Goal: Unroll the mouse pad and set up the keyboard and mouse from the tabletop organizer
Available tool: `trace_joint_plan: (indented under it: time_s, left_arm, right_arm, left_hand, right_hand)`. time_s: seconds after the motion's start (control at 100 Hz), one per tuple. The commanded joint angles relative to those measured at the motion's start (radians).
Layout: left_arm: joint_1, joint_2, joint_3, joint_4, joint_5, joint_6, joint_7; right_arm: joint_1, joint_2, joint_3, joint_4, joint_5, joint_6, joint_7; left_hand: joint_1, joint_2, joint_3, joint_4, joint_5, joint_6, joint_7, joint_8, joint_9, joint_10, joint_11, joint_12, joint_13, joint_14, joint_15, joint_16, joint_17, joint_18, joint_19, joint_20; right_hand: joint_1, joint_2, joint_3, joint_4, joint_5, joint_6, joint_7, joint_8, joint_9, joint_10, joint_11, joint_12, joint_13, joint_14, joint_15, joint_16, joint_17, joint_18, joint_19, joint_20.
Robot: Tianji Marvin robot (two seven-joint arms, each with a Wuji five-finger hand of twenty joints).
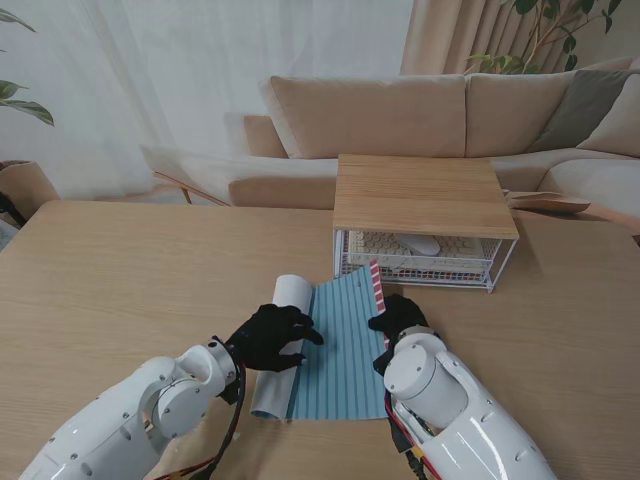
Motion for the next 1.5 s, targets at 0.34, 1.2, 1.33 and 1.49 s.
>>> trace_joint_plan:
  time_s: [0.34,1.2,1.33,1.49]
  left_arm:
    - [0.045,0.033,-0.122,0.011,0.064,-0.092,-0.118]
    - [0.272,0.020,-0.549,-0.129,0.198,-0.163,0.015]
    - [0.300,-0.002,-0.530,-0.171,0.076,-0.110,0.043]
    - [0.337,-0.035,-0.476,-0.228,-0.130,-0.045,0.089]
  right_arm:
    - [-0.009,0.001,0.001,-0.012,-0.041,0.005,0.012]
    - [-0.017,-0.002,-0.002,-0.029,-0.045,0.021,0.004]
    - [-0.024,0.001,0.004,-0.035,-0.052,0.016,0.006]
    - [-0.038,0.008,0.021,-0.042,-0.051,-0.010,0.015]
  left_hand:
    - [0.021,0.064,-0.043,0.027,0.054,-0.033,0.011,0.003,0.004,-0.048,-0.008,0.005,0.006,-0.040,-0.011,-0.007,-0.001,-0.006,-0.057,0.042]
    - [-0.021,0.044,-0.019,0.026,0.093,-0.017,-0.015,-0.010,0.018,-0.021,-0.025,-0.002,0.010,-0.006,0.068,-0.022,-0.006,0.022,0.109,0.028]
    - [-0.165,0.033,-0.056,0.045,-0.035,0.012,-0.088,-0.044,-0.016,0.047,-0.106,-0.046,-0.006,0.036,-0.008,-0.039,-0.011,0.040,0.060,-0.001]
    - [-0.187,0.030,-0.156,0.051,-0.046,0.027,-0.117,-0.064,-0.021,0.086,-0.169,-0.083,-0.023,0.053,-0.071,-0.008,-0.014,0.049,-0.028,0.016]
  right_hand:
    - [0.054,-0.004,0.070,0.014,0.030,-0.001,0.052,0.026,0.038,0.082,0.050,0.015,0.061,0.004,0.040,0.010,0.017,0.003,0.079,0.037]
    - [0.053,-0.002,0.074,0.012,0.029,0.007,0.051,0.031,0.039,0.086,0.049,0.022,0.064,0.005,0.043,0.007,0.016,0.002,0.080,0.032]
    - [0.052,-0.004,0.075,0.011,0.029,0.007,0.052,0.032,0.040,0.086,0.049,0.023,0.064,0.004,0.045,0.008,0.018,0.002,0.081,0.032]
    - [0.050,0.000,0.074,0.011,0.028,0.004,0.051,0.032,0.036,0.083,0.049,0.023,0.059,0.001,0.044,0.008,0.017,0.002,0.080,0.032]
